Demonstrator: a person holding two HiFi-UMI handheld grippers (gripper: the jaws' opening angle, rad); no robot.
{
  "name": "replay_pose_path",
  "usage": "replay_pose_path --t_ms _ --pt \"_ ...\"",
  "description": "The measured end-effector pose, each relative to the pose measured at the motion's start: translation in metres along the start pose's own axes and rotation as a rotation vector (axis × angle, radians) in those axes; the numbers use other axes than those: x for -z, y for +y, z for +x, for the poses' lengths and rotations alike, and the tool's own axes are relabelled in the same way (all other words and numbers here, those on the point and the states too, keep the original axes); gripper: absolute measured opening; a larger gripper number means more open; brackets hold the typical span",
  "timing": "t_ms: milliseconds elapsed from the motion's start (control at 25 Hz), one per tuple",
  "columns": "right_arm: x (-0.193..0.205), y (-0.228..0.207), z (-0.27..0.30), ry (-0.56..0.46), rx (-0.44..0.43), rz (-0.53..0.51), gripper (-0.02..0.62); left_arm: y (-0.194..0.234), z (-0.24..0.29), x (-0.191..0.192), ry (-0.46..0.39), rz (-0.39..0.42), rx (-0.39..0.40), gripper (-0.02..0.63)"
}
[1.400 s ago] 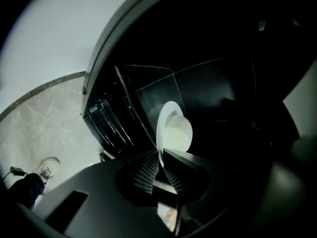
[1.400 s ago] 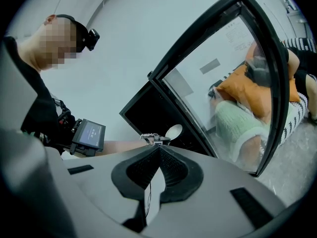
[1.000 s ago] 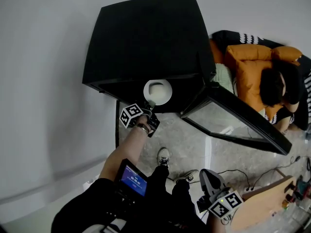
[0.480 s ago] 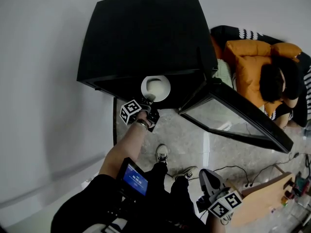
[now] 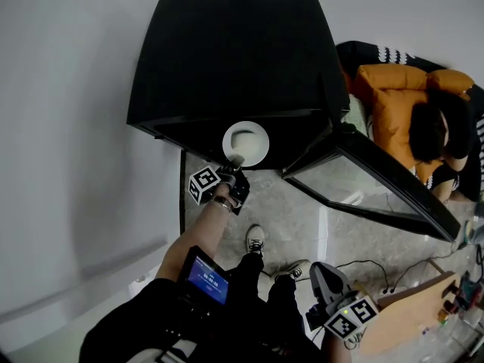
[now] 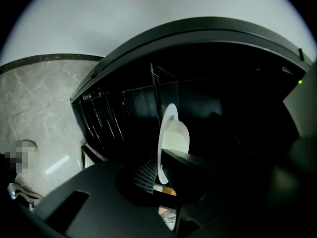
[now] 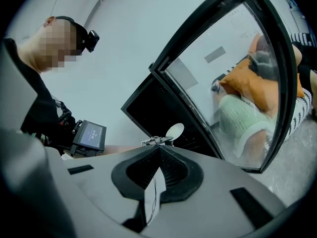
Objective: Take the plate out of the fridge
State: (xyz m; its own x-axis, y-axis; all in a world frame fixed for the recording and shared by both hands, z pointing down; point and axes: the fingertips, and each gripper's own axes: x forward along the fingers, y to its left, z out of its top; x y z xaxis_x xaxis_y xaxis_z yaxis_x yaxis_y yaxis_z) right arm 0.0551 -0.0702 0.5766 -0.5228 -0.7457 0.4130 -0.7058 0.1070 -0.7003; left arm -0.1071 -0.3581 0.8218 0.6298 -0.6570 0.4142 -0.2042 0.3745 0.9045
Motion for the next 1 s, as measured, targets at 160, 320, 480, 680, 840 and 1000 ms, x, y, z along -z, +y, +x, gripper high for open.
replay_pose_path --t_ms 160,320,480,680,840,1000 --pt "0.002 0.003 0.004 0.004 -0.008 -0.002 -0.003 0.001 0.001 -0.001 0.004 -0.007 0.021 0.023" --pt "0.007 0.006 0.005 0.006 -0.004 0.0 -0.003 -0.002 0.005 -0.005 0.004 0.016 0.035 0.023" --pt "0.01 0.007 0.004 0.006 0.002 0.008 -0.003 -0.005 0.008 -0.007 0.011 0.041 0.044 0.025" --pt "0.014 0.012 0.006 0.004 0.006 0.007 -0.003 -0.005 0.007 -0.008 0.006 0.041 0.026 0.023" --pt "0.013 0.019 0.008 -0.007 0.001 -0.006 -0.003 -0.005 -0.001 -0.005 0.006 0.018 0.027 0.023" --pt "0.012 0.027 0.01 -0.013 -0.023 -0.028 -0.003 -0.007 -0.015 -0.004 0.0 0.006 0.035 0.023"
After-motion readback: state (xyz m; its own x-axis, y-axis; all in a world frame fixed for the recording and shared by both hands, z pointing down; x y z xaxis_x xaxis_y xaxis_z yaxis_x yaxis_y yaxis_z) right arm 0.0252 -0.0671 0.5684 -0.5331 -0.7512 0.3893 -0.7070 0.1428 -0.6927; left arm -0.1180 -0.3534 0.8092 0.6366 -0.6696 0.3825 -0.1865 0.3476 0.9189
